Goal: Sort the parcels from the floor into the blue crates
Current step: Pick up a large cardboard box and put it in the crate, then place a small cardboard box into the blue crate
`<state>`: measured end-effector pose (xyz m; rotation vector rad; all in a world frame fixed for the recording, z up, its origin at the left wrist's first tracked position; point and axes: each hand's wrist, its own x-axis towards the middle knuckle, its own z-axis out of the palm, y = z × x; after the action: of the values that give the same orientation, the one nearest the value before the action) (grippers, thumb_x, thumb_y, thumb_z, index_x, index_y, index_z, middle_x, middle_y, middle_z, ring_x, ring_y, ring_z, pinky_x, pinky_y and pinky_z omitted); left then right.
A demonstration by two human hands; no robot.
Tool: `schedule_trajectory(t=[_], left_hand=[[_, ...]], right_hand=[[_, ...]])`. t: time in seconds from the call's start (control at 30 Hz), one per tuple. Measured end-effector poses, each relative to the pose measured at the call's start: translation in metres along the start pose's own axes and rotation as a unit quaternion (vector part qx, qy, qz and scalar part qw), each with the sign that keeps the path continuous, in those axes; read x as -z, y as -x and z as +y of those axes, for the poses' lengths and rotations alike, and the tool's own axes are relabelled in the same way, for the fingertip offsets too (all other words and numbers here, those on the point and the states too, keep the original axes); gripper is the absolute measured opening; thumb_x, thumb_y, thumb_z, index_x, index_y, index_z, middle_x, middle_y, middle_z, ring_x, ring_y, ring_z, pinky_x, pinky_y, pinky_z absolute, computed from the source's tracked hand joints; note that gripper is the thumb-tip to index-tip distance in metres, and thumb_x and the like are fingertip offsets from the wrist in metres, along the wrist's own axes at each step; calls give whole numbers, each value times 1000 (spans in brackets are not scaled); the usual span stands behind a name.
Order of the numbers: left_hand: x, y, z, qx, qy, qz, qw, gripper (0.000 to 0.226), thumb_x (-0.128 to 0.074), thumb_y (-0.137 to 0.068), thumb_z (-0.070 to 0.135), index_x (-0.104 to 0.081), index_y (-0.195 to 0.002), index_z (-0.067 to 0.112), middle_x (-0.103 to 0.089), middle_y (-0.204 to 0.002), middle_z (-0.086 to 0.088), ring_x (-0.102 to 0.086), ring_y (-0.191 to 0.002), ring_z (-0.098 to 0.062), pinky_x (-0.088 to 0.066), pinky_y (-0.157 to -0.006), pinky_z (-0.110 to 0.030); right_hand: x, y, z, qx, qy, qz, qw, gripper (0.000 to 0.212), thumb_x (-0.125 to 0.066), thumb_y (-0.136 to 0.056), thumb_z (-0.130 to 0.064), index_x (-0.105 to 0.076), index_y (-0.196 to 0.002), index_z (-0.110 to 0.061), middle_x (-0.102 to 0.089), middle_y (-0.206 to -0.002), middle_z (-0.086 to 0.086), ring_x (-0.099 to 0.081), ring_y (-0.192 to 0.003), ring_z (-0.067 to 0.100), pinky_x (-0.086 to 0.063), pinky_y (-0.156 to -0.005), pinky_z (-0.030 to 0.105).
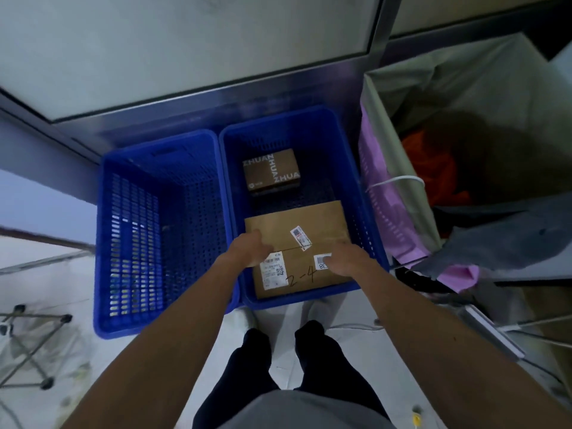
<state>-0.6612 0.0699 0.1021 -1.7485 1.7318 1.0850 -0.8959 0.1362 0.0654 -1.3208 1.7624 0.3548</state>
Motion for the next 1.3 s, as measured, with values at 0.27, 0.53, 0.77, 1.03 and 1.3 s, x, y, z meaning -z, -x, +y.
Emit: schedule_trajectory(t=[0.27,0.53,0.77,1.03,1.3], left_hand=[[17,58,-46,18,35,72,997,46,-46,-101,41,-49,-129,5,-59,-126,-13,-57,-108,-31,-44,-80,-35],[19,111,-119,53,39,114,991,50,-44,-103,41,-44,-141,7,-53,-139,-16,-53,-117,-34,-42,-86,-38],[-3,178,-207,29,106,196,974,41,-51,-98,38,-55,-124,6,-60,-121,-15,-57,-103,-34,-42,-80,-39],[-25,264,-315,44,147,270,950,34,-52,-88,36,-63,-91,5,-67,-90,-15,-64,-85,-32,-55,-79,-42],[-44,312,-388,40,193,283,939,46,-58,-92,39,-58,-130,14,-67,-120,-8,-63,-107,-28,-53,-95,-41]], right_hand=[[22,16,-53,81,42,18,996,32,-51,-95,-35,-62,-113,-11,-68,-105,6,-64,-87,21,-52,-73,34],[-7,49,-119,138,21,29,990,39,-44,-105,-36,-64,-123,-7,-64,-125,11,-60,-110,25,-46,-92,32],[-56,104,-183,180,111,62,975,39,-44,-103,-34,-67,-101,-3,-62,-89,8,-60,-81,23,-46,-69,34],[-132,174,-263,268,149,86,948,44,-43,-102,-32,-34,-62,-16,-36,-61,2,-33,-52,18,-26,-50,31],[-208,201,-321,291,160,92,939,29,-46,-98,-33,-50,-79,-12,-52,-76,3,-49,-68,20,-33,-54,32]])
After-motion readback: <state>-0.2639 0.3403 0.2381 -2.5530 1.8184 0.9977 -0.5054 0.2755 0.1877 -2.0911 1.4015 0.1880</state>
